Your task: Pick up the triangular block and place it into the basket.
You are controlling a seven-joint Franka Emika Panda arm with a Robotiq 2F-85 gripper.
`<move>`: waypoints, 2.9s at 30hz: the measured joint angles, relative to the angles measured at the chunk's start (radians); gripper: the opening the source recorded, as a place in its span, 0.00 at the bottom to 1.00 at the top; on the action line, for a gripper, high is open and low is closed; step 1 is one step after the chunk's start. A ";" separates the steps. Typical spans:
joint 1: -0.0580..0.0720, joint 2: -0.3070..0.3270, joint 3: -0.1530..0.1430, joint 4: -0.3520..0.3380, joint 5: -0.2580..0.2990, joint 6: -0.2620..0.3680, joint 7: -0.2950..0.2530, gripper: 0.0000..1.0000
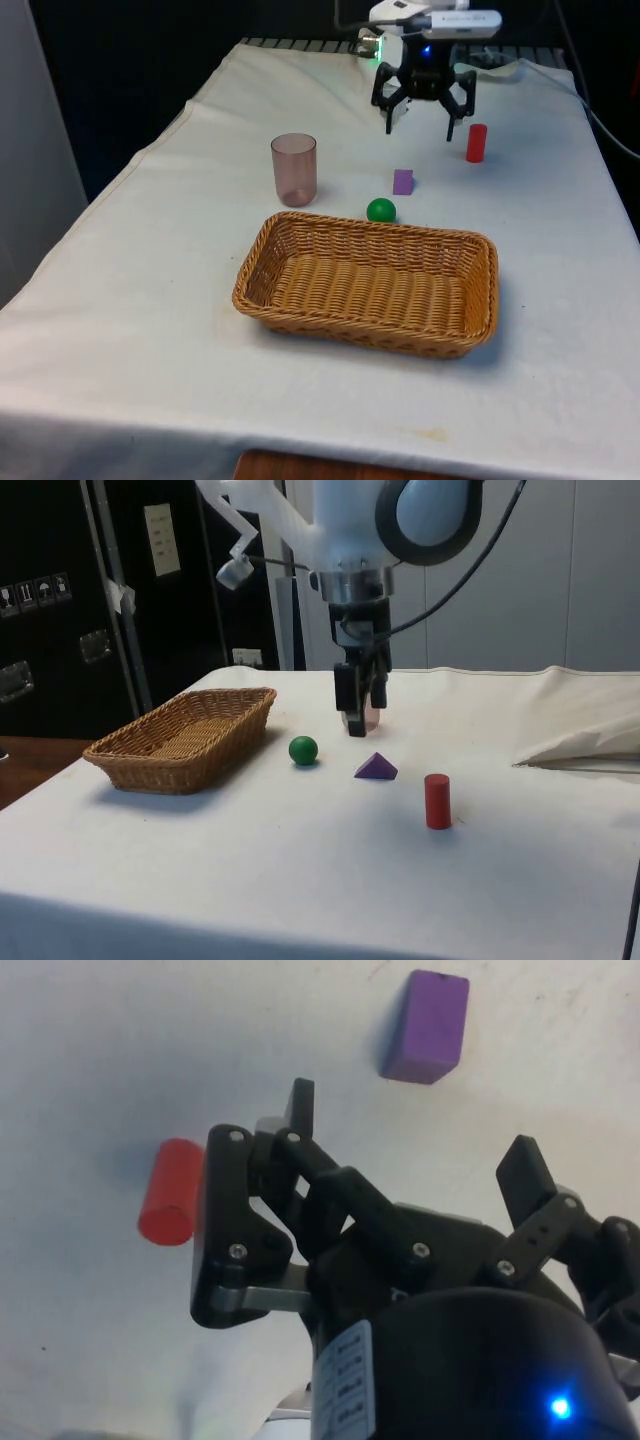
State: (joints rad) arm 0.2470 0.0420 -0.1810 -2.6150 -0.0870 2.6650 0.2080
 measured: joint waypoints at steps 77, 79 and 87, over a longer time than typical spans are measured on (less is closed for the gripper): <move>-0.007 0.235 -0.047 -0.044 0.000 0.360 -0.060 0.67; -0.007 0.235 -0.047 -0.044 0.000 0.360 -0.060 0.57; -0.006 0.229 -0.045 -0.047 0.000 0.361 -0.058 0.34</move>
State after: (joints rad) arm 0.2410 0.2710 -0.2260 -2.6620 -0.0870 3.0260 0.1500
